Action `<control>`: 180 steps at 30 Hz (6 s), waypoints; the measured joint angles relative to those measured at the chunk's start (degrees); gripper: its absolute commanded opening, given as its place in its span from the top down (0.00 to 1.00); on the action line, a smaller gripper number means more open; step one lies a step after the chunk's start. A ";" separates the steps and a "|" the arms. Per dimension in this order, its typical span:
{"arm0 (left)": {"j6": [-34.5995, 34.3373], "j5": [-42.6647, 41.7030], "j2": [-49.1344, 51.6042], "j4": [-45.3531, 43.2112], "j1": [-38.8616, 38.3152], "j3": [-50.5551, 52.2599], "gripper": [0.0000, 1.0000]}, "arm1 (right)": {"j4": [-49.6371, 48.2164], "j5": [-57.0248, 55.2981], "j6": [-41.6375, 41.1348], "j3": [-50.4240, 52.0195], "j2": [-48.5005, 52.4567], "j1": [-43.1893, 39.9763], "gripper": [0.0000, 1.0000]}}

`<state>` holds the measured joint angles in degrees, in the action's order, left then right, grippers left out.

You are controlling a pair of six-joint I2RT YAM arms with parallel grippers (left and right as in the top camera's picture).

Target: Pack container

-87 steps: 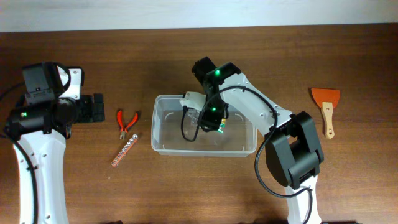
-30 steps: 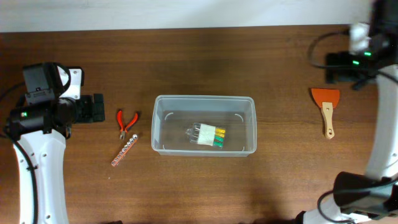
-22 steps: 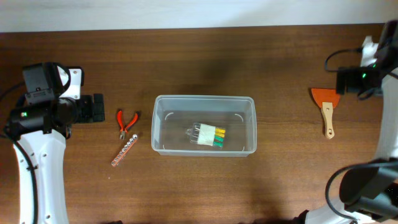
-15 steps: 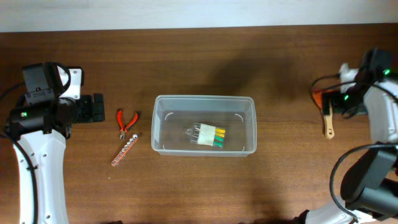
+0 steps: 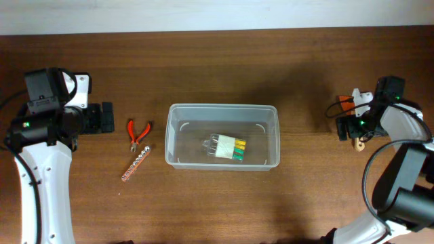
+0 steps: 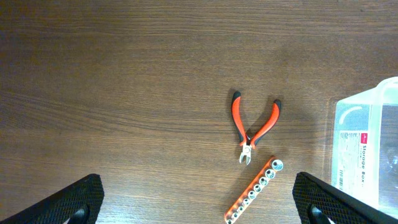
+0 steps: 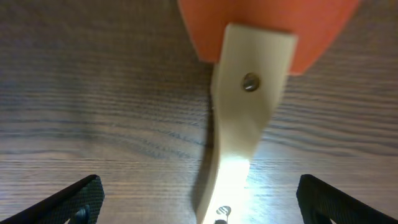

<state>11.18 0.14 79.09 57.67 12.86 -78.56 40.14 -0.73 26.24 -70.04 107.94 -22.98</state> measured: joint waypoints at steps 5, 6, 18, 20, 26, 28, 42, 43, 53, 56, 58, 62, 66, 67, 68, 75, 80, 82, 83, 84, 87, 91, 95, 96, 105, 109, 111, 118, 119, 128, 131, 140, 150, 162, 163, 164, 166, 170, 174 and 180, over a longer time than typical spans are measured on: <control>0.00 0.00 0.00 0.00 0.00 0.00 0.01 | -1.18 1.05 -0.07 0.11 2.73 -1.55 0.01; 0.00 0.00 0.00 0.02 0.00 0.00 0.01 | -1.40 1.27 -0.09 0.11 2.99 -2.03 0.01; -0.04 0.00 0.00 0.02 0.00 0.00 0.01 | -1.86 5.38 0.15 0.09 3.82 -5.92 0.24; -0.04 0.00 0.00 0.02 0.00 0.00 0.01 | -1.86 5.42 0.48 0.09 3.85 -5.92 0.32; -0.02 -0.02 0.00 0.02 0.00 0.00 0.01 | -1.88 5.35 -0.50 0.02 3.87 -5.97 0.48; -0.04 0.00 0.00 0.02 0.00 0.00 0.01 | -1.90 5.35 -0.61 0.02 3.87 -5.97 0.53; -0.04 -0.42 0.00 0.02 0.00 0.00 0.01 | -1.86 6.27 -0.85 -0.02 3.89 -5.97 0.75; -0.04 -0.42 0.00 0.02 0.00 0.00 0.01 | -1.86 6.38 -0.81 -0.02 3.87 -5.97 0.80; -0.04 -0.42 0.00 0.02 0.00 0.00 0.01 | -1.66 7.28 -1.01 -0.35 3.87 -5.97 0.96; -0.04 -0.42 0.00 0.02 0.00 0.00 0.01 | -1.66 7.98 -1.01 -0.37 3.87 -6.10 0.96; -0.04 -0.42 0.00 0.02 0.00 0.00 0.01 | -1.07 9.01 -1.11 -0.63 3.89 -6.19 0.96; -0.02 -0.44 0.00 0.02 0.00 0.00 0.01 | 4.42 11.63 -1.64 -2.67 4.02 -5.90 0.96; -0.04 -0.44 0.00 0.04 0.00 0.00 0.01 | 12.81 12.72 -2.08 -10.27 3.91 -4.04 0.96; -0.04 -0.44 0.00 0.04 0.00 0.00 0.01 | 14.99 12.74 -2.05 -12.83 3.54 -3.23 0.96; -0.04 -0.44 0.00 0.02 0.00 0.00 0.01 | 17.29 12.85 -2.10 -15.58 3.06 -2.23 0.96; -0.04 -0.44 0.00 0.04 0.00 0.00 0.01 | 31.76 13.14 2.27 -35.17 -4.70 12.72 0.96; -0.33 -0.46 0.00 0.20 0.00 0.00 0.01 | 38.34 13.99 13.97 -38.93 -10.36 30.97 0.96; -0.50 -0.46 0.00 0.22 0.00 0.00 0.01 | 39.76 13.64 16.76 -38.84 -10.34 36.11 0.96; -0.50 -0.46 0.00 0.20 0.00 0.00 0.01 | 40.00 13.33 17.51 -38.66 -10.14 37.86 0.96; -0.50 -0.48 0.00 0.24 0.00 0.00 0.01 | 40.11 12.68 18.05 -38.34 -9.86 39.67 0.96; -0.52 -0.61 0.00 0.28 0.00 0.00 0.01 | 40.24 10.67 19.45 -37.03 -9.16 43.54 0.96; -0.57 -0.68 0.00 0.31 0.00 0.00 0.01 | 40.24 8.52 20.13 -36.22 -8.87 44.72 0.96; -0.72 -0.81 0.00 0.31 0.00 0.00 0.01 | 40.17 7.54 20.06 -36.22 -8.87 43.65 0.96; -0.72 -0.83 0.00 0.33 0.00 0.00 0.01 | 40.11 7.37 20.02 -36.22 -8.87 43.32 0.96; -1.62 -0.85 0.00 0.42 0.00 0.00 0.01 | 36.57 6.12 18.80 -36.22 -8.87 38.47 0.01; -2.03 -1.18 0.00 0.42 0.00 0.00 0.01 | 35.63 5.38 18.49 -36.22 -8.87 34.40 0.01; -2.12 -1.31 0.00 0.42 0.00 0.00 0.01 | 34.73 5.03 15.65 -36.24 -8.87 32.65 0.02; -3.19 -2.47 0.00 0.37 0.00 0.00 0.01 | 27.89 5.31 -13.51 -37.05 -8.87 27.63 0.01; -3.41 -2.62 0.00 0.37 0.00 0.00 0.01 | 27.26 5.29 -18.56 -37.09 -8.87 27.04 0.01; -4.83 -4.33 0.00 0.15 0.00 0.00 0.01 | 10.64 6.21 -62.03 -37.55 -6.47 25.20 0.01; -4.94 -4.81 0.00 0.15 0.00 0.00 0.01 | 0.35 7.23 -70.86 -37.66 -3.65 24.81 0.01; -5.01 -5.38 0.00 0.15 0.00 0.00 0.01 | -4.87 7.37 -80.48 -37.64 -1.64 23.47 0.02; -5.01 -5.57 0.00 0.15 0.00 0.00 0.01 | 4.90 10.99 -99.45 -37.86 6.51 17.31 0.02; -5.22 -5.57 0.00 0.15 0.00 0.00 0.01 | 5.35 15.85 -102.95 -37.83 15.85 15.28 0.02; -5.22 -5.57 0.00 0.15 0.00 0.00 0.01 | 5.35 16.11 -102.99 -37.83 16.65 15.28 0.02; -5.22 -5.57 0.00 0.15 0.00 0.00 0.01 | 5.35 16.37 -103.01 -37.83 17.40 15.26 0.01; -5.22 -5.57 0.00 0.15 0.00 0.00 0.01 | 5.38 16.83 -102.99 -37.83 18.93 15.23 0.02; -5.25 -5.57 0.00 0.15 0.00 0.00 0.01 | 6.01 17.38 -103.08 -37.83 20.94 15.23 0.02; -5.25 -5.57 0.00 0.15 0.00 0.00 0.01 | 7.13 17.38 -103.16 -37.83 21.44 15.19 0.02; -6.19 -5.57 0.00 0.15 0.00 0.00 0.01 | 12.11 17.66 -104.02 -37.86 21.57 14.27 0.02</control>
<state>4.99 -5.43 79.09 57.82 12.86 -78.56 52.25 16.93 -77.78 -107.90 129.51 -8.71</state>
